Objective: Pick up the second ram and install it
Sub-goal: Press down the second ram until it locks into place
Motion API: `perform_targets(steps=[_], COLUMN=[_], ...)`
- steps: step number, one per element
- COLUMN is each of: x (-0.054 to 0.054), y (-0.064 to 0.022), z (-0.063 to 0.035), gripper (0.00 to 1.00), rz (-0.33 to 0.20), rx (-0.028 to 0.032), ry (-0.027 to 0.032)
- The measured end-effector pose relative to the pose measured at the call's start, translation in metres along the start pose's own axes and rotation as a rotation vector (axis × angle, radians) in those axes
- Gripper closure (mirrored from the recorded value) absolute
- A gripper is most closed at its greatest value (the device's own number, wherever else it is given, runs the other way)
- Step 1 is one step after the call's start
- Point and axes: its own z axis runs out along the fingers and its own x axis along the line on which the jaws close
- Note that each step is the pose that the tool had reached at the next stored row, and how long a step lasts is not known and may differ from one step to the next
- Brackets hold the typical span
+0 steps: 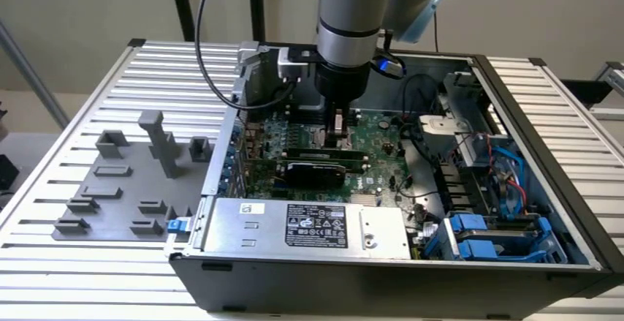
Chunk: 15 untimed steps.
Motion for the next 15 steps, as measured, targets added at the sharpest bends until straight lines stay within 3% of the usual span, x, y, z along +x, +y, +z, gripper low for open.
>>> perform_targets(steps=[5,15], x=[0.000,0.001], y=[0.0003,0.0014], z=[0.0013,0.0169], gripper=[1.00,1.00], rz=[0.000,0.000], rx=[-0.0001,-0.0007], ry=[0.0003,0.0017])
